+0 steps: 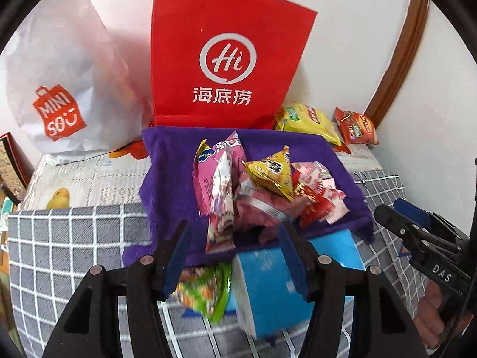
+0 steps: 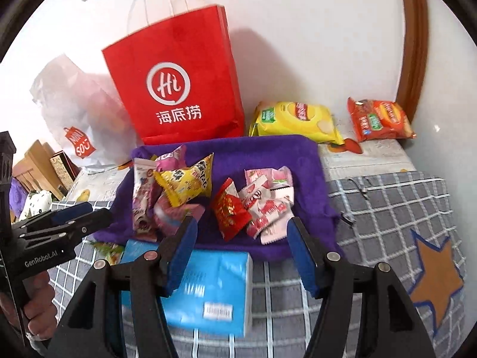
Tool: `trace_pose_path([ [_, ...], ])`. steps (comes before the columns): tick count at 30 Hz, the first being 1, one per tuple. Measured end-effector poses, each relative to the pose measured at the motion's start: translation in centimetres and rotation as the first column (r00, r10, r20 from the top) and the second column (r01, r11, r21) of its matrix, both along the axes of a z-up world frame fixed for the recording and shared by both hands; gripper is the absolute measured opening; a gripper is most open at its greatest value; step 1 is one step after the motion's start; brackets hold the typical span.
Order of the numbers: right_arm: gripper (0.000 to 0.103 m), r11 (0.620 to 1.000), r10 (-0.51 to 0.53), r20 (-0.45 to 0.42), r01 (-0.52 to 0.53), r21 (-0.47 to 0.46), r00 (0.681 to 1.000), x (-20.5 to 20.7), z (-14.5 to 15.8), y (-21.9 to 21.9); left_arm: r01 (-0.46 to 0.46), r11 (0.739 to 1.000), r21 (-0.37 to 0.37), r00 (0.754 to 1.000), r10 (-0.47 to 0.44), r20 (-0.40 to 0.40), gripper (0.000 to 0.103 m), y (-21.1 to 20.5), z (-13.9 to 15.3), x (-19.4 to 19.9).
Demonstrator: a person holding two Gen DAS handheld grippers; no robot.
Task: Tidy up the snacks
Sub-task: 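Withdraw both tools from the towel toward the loose snacks on the sheet, then grasp the blue biscuit packet on the sheet with the right tool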
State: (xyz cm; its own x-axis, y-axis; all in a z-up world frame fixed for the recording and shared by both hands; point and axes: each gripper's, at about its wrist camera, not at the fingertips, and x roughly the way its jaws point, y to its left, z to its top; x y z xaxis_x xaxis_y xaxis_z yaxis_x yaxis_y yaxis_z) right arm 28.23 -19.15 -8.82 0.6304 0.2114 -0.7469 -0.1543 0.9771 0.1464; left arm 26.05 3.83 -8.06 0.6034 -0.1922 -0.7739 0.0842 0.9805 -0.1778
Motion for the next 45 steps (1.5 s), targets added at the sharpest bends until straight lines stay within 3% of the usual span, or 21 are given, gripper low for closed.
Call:
trace_pose_path([
  [6,0.062,1.0,0.007,0.019,-0.006,-0.021,1.0,-4.8,1.2,-0.2,-0.012,1.0,0.011,1.0,0.011,0.023,0.058,-0.2,1.7,-4.3],
  [13,0.062,0.999,0.011,0.006,-0.01,-0.049,1.0,-10.9,0.2,-0.1,-0.047,0.999,0.017,0.999,0.047,0.022,0.058,0.8,1.8,-9.6],
  [21,0.062,0.995,0.091,-0.079,-0.094,-0.034,0.993,-17.0,-3.2,1.7,-0.103,0.994,0.03,0.995,0.103,0.012,0.058,2.8,1.3,-14.2],
  [27,0.062,0.974,0.219,-0.129,-0.224,-0.03,0.967,-20.8,-6.0,5.1,-0.127,0.992,0.02,0.992,0.126,0.025,0.059,4.2,1.1,-16.8],
  [34,0.062,0.951,0.292,-0.172,-0.305,-0.056,0.941,-23.1,-8.2,8.2,-0.14,0.99,-0.005,0.99,0.14,0.016,0.059,6.0,0.7,-18.5],
  [40,0.062,0.929,0.301,-0.168,-0.329,-0.171,0.939,-23.2,-9.7,9.4,-0.14,0.99,-0.03,0.99,0.141,0.019,0.059,6.6,0.8,-18.8],
  [45,0.066,0.936,0.296,-0.15,-0.318,-0.154,0.943,-21.9,-10.0,8.9,-0.134,0.991,-0.016,0.991,0.134,0.006,0.059,6.4,0.1,-18.3],
])
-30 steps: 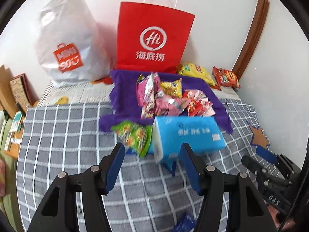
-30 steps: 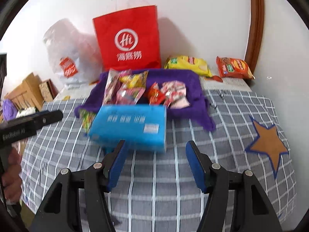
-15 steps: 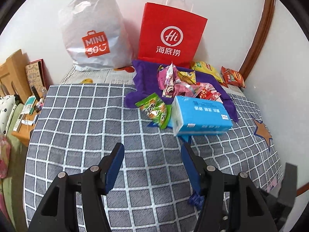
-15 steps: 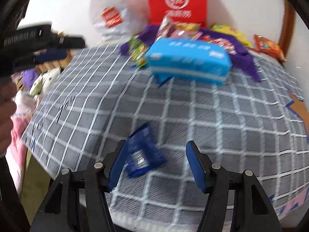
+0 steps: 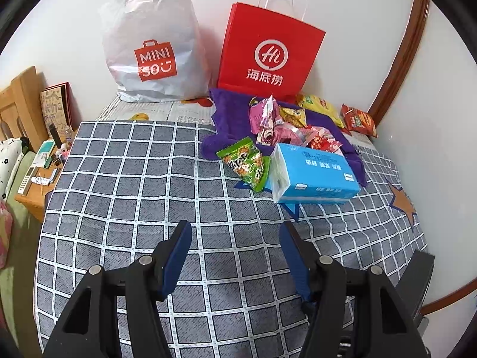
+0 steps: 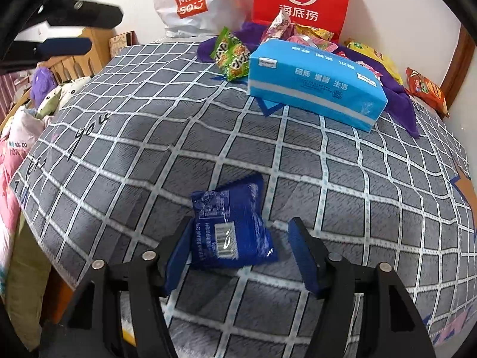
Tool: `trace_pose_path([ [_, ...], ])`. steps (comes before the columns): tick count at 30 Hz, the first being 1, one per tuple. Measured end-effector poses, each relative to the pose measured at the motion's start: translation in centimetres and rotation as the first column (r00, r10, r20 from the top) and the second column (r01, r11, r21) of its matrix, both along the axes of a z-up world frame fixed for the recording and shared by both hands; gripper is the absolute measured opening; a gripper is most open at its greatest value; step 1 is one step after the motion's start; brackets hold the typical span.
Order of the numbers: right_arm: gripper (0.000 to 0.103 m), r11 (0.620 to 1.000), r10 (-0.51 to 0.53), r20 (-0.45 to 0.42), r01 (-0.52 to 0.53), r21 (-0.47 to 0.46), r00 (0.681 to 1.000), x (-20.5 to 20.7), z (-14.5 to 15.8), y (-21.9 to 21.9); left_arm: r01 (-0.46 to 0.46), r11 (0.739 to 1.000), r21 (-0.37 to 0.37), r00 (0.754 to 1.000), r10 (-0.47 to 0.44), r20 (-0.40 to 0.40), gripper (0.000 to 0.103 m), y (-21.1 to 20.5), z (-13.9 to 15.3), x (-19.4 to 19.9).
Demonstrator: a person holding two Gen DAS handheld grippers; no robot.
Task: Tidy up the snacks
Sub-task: 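Grasp the blue biscuit packet on the sheet with the right tool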
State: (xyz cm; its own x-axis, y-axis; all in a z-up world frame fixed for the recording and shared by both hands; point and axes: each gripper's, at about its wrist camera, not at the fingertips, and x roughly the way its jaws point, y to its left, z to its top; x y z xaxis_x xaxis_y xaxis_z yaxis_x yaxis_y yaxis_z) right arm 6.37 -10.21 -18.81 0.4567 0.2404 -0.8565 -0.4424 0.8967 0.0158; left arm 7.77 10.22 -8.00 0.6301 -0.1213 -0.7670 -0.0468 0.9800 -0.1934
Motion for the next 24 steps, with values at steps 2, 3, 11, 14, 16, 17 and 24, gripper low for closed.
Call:
trace_pose_path([
  [2,0.064,1.0,-0.005,0.007,0.005,0.006,1.0,0.5,-0.1,-0.2,-0.001,1.0,-0.003,1.0,0.001,-0.014,0.059,-0.1,-0.5,0.5],
  [3,0.055,1.0,-0.01,0.01,0.009,0.013,1.0,0.7,-0.1,-0.3,-0.002,1.0,-0.003,1.0,0.002,-0.019,0.059,-0.2,-0.7,0.6],
  [11,0.048,0.998,-0.053,0.041,0.051,0.047,0.998,3.3,0.5,-3.0,0.03,1.0,0.009,0.997,-0.029,-0.073,0.059,-1.8,-3.4,3.5],
  [14,0.048,0.996,-0.091,0.064,0.09,0.015,0.994,5.3,0.5,-4.7,0.037,0.999,0.011,0.996,-0.036,-0.077,0.059,-2.4,-4.1,5.0],
  [16,0.048,0.992,-0.126,0.074,0.126,0.0,0.989,6.8,0.3,-6.4,0.033,0.999,0.003,0.997,-0.032,-0.077,0.059,-2.5,-4.5,6.0],
  [17,0.049,0.988,-0.151,0.073,0.151,0.001,0.986,7.6,0.2,-7.5,0.028,1.0,-0.004,0.997,-0.029,-0.078,0.059,-2.6,-4.7,6.5],
  [24,0.049,0.968,-0.247,0.042,0.244,0.051,0.968,11.2,-0.4,-11.7,-0.014,1.0,-0.021,0.997,0.013,-0.071,0.059,-2.1,-5.9,10.2],
])
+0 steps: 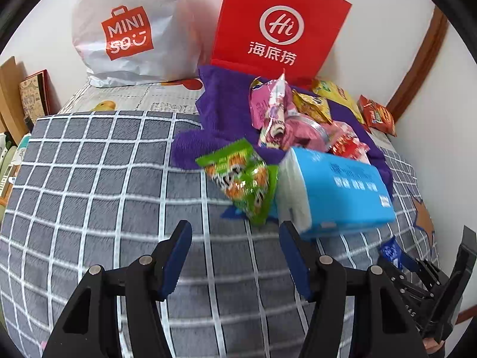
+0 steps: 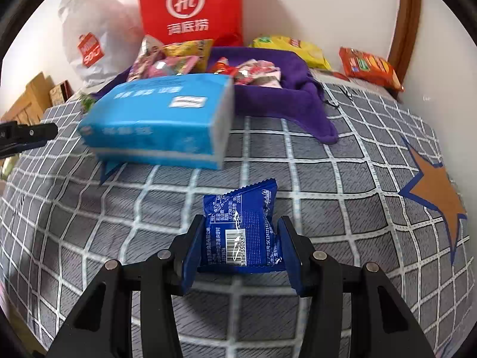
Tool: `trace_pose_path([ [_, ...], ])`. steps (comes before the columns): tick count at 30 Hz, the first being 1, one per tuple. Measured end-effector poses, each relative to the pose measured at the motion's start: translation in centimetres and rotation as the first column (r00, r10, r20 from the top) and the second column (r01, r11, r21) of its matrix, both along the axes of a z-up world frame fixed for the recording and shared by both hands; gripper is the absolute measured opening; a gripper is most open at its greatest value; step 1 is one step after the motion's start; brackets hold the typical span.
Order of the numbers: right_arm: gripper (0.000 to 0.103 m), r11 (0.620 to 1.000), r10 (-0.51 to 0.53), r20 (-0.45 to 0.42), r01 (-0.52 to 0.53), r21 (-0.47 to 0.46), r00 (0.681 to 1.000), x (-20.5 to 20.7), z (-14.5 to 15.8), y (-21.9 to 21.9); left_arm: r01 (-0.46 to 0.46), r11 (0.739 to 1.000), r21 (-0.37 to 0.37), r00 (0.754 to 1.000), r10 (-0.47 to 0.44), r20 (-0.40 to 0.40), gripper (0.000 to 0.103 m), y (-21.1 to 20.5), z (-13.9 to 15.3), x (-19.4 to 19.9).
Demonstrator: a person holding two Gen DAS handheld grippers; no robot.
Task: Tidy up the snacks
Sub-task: 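Grasp the blue biscuit packet on the sheet with the right tool, then grasp the green snack bag with the left tool while the right tool holds the blue packet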
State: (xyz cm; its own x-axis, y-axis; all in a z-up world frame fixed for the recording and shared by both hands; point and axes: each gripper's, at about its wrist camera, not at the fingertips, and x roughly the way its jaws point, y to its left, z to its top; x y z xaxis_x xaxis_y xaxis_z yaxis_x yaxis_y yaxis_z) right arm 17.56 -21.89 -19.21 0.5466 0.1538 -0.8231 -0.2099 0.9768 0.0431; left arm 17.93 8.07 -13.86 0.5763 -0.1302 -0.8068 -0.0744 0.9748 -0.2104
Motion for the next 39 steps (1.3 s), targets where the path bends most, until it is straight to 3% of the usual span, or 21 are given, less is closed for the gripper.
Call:
trace_pose_path([
  [5,0.049,0.999,-0.041,0.04,0.041,-0.011,0.998,1.4,-1.0,-1.0,0.005,1.0,-0.009,1.0,-0.006,-0.008,0.059,0.0,-1.2,2.6],
  [20,0.053,1.0,-0.031,0.033,0.03,0.009,0.999,1.8,-1.2,-1.1,0.03,0.999,-0.023,1.0,-0.03,0.008,0.057,-1.0,-4.0,6.4],
  [29,0.055,1.0,-0.027,0.032,0.027,0.007,0.999,2.0,-1.2,-1.1,0.015,1.0,-0.027,0.999,-0.015,0.029,0.051,-0.7,-4.1,6.5],
  [39,0.053,1.0,-0.028,0.032,0.028,0.001,0.999,2.1,-1.2,-0.8,0.0,1.0,-0.026,0.999,0.001,0.039,0.05,-0.3,-2.6,3.6],
])
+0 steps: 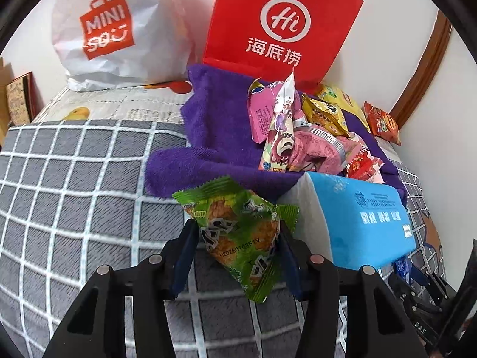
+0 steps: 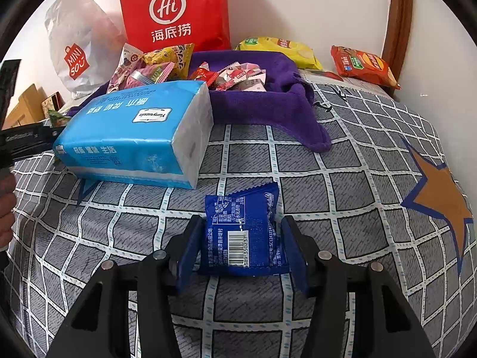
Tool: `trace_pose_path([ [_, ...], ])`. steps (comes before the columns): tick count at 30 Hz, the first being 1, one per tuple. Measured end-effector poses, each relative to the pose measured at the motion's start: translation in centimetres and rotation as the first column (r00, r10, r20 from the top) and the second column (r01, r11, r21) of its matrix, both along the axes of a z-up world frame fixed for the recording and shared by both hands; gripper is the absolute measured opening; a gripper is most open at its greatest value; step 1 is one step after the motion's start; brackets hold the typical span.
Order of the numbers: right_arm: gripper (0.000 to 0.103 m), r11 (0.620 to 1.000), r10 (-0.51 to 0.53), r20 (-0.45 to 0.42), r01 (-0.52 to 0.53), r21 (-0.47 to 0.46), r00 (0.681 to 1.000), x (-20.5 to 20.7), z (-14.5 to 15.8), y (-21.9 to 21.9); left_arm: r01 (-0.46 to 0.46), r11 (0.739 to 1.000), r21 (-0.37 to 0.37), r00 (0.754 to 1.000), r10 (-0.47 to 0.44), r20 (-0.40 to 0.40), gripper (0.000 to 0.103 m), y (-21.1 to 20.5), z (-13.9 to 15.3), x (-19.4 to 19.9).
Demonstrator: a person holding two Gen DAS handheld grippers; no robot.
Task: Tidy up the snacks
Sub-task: 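Grasp the green snack bag with the left tool while the right tool holds the blue packet, then carry the blue packet and green snack bag over the purple towel with both tools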
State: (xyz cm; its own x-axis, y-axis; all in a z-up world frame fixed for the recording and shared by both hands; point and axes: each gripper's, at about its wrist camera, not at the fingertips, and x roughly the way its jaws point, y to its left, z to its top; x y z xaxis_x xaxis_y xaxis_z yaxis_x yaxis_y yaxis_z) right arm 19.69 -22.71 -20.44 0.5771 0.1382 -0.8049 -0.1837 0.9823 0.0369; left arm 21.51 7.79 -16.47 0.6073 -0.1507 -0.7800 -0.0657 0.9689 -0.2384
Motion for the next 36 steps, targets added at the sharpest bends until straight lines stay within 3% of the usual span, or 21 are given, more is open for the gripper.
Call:
trace_pose_path([
  [9,0.049,1.0,-0.024,-0.017,0.024,0.002,1.0,-0.7,0.3,-0.3,0.014,1.0,0.007,1.0,-0.014,-0.007,0.05,-0.3,1.2,-4.3],
  [12,0.048,0.998,-0.032,-0.034,0.034,0.047,0.999,-1.4,1.0,-0.5,0.025,1.0,0.009,1.0,-0.025,-0.001,0.05,-0.6,1.7,-5.6],
  [23,0.048,0.998,-0.024,0.035,0.022,0.056,0.999,-4.7,6.3,0.6,0.065,0.998,0.002,0.997,-0.065,0.04,0.05,-2.7,4.2,-8.9],
  [36,0.048,0.998,-0.007,0.095,0.0,0.07,0.995,-5.6,10.8,1.7,0.095,0.995,0.008,0.991,-0.096,0.099,0.05,-4.2,8.3,-9.8],
])
